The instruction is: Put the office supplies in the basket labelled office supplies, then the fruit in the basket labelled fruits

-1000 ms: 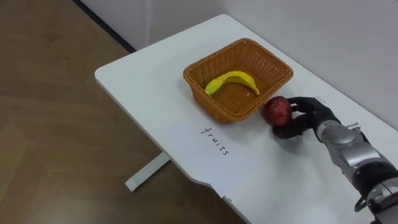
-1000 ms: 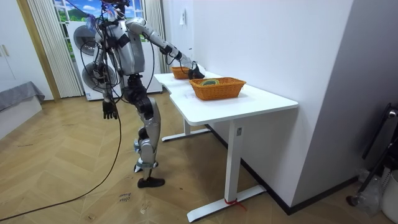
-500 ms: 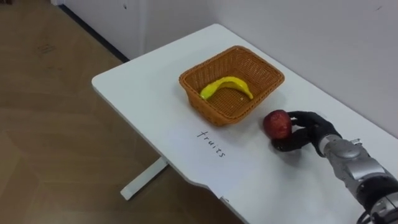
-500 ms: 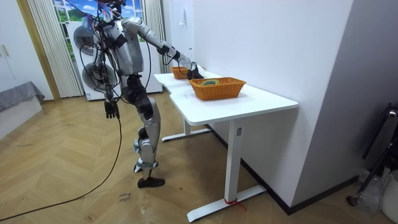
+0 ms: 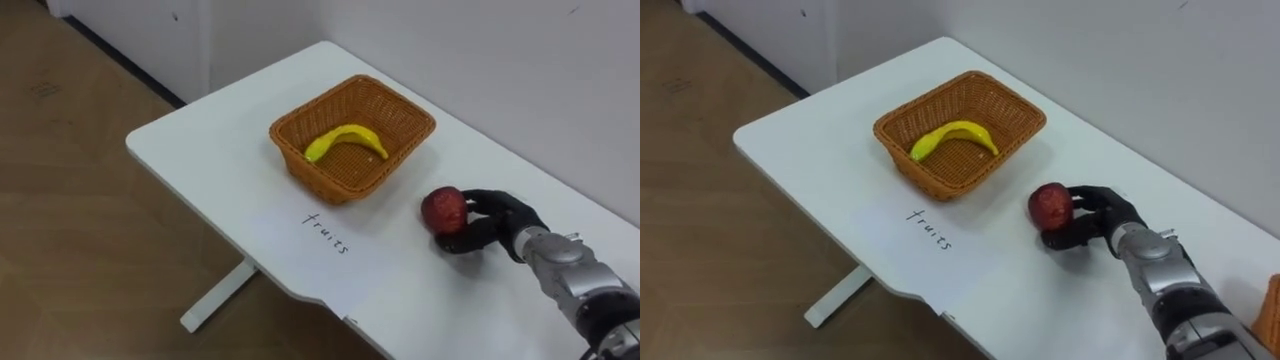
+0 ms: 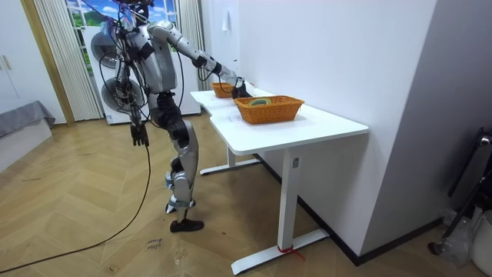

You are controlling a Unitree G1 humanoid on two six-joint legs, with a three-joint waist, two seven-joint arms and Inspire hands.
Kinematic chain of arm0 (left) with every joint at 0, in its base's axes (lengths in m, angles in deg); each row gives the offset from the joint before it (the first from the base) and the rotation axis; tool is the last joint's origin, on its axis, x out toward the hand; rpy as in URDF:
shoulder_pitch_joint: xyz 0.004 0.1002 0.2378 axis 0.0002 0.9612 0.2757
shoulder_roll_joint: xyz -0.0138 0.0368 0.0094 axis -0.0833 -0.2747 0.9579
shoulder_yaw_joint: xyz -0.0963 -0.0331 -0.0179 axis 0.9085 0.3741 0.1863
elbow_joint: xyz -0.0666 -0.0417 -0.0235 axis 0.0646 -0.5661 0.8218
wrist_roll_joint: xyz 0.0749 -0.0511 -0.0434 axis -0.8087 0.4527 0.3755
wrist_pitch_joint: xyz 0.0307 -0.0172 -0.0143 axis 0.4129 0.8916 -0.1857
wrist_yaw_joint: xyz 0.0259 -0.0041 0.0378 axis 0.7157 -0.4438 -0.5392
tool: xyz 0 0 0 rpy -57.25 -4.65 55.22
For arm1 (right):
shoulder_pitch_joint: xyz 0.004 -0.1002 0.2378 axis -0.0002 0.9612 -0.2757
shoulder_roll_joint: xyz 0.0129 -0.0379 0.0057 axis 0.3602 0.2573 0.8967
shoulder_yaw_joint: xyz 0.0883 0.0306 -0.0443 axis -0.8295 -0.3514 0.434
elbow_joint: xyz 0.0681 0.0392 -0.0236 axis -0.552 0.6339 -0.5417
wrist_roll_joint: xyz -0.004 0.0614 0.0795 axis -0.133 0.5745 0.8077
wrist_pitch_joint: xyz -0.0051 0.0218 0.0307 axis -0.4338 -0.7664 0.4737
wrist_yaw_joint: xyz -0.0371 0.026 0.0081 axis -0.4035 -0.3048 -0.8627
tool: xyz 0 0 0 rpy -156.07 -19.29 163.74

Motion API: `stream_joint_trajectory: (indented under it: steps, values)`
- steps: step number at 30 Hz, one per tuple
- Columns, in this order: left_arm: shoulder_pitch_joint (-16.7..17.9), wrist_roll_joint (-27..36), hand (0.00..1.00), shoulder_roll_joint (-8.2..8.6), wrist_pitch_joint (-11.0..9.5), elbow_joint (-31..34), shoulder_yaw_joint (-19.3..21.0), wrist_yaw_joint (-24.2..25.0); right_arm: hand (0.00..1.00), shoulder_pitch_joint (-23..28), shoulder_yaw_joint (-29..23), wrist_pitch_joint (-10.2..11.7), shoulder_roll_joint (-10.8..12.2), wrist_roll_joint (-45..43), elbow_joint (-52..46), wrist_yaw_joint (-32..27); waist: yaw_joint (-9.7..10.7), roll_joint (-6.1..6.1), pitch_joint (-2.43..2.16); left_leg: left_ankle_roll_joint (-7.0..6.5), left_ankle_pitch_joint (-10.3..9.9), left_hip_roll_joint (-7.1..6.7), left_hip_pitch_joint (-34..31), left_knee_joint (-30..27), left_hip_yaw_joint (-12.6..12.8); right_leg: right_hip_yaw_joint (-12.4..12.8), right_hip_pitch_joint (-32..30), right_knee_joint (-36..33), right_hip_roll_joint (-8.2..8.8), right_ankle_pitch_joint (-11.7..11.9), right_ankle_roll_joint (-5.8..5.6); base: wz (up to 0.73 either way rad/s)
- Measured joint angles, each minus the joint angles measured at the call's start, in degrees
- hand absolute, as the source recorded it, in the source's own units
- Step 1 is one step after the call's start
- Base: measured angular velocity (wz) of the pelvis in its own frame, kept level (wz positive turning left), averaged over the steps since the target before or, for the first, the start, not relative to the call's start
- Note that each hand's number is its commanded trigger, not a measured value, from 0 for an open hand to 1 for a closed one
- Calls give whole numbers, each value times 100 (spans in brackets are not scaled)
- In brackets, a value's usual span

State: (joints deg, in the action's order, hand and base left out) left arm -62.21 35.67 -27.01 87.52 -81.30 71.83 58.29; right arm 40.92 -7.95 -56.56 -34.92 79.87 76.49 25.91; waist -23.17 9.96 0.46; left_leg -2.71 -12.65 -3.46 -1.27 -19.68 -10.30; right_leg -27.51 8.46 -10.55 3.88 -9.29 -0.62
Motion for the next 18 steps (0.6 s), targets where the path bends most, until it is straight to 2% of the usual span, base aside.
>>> stream_joint_trajectory:
  steps: [6,13,18]
  values:
    - [38,-2,0,-6,-8,-13,4,17,100,-1,-1,-224,-42,-54,-61,87,60,50,7,-11,-10,7,75,10,55,63,47,-5,4,0,-1,-4]
    - [72,1,0,-11,-71,-101,48,49,100,-1,-17,-219,-202,-325,-387,79,97,46,11,-16,-6,-7,232,45,62,198,162,30,-3,-8,-14,-6]
    - [134,-4,0,25,-85,-125,317,49,100,-2,-51,-221,-319,-510,-791,30,89,46,15,-20,-5,-25,373,124,41,229,293,95,-8,-19,-44,1]
